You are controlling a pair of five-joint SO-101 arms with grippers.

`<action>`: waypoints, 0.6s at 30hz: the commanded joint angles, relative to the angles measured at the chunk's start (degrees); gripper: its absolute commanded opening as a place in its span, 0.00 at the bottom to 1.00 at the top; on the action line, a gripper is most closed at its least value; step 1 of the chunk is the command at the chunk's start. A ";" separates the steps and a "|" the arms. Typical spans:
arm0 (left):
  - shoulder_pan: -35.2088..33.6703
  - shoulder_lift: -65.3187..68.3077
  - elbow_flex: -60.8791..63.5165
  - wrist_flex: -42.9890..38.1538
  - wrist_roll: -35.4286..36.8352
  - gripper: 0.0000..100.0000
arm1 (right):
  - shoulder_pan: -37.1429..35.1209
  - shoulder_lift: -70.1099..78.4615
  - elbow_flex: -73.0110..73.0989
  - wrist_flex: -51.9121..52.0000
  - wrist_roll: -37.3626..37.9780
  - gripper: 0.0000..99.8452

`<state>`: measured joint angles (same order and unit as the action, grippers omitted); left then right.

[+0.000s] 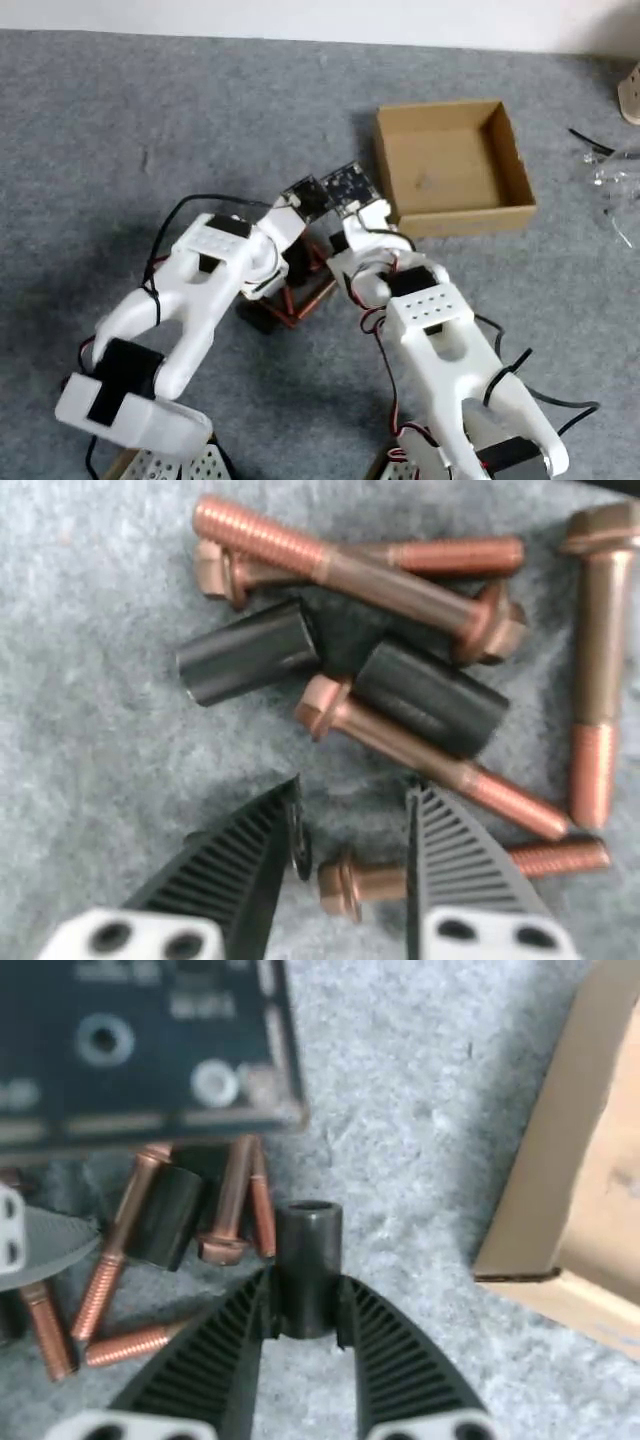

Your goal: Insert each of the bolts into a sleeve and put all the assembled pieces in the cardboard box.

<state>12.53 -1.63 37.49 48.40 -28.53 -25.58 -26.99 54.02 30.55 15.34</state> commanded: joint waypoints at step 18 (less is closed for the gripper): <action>5.32 -16.22 8.48 17.49 -46.77 0.18 | 0.66 -1.71 2.33 -6.46 0.79 0.00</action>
<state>16.04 -15.87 45.23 65.54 -71.60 -25.05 -26.99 56.92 26.24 15.34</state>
